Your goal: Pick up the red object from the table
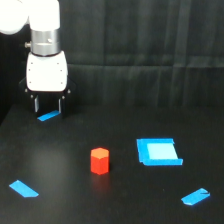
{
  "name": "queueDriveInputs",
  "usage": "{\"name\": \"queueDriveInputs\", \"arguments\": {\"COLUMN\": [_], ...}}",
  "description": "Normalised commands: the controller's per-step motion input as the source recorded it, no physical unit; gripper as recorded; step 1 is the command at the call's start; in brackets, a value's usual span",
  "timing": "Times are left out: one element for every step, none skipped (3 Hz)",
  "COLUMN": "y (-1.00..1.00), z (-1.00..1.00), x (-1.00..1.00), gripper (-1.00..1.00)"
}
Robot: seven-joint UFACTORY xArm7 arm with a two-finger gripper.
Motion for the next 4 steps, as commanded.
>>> {"name": "queueDriveInputs", "arguments": {"y": [-0.27,-0.74,-0.79,-0.93], "z": [-0.24,-0.3,-0.29,-0.19], "x": [0.41,0.5,0.66,0.63], "gripper": [0.87,0.88,0.96,1.0]}}
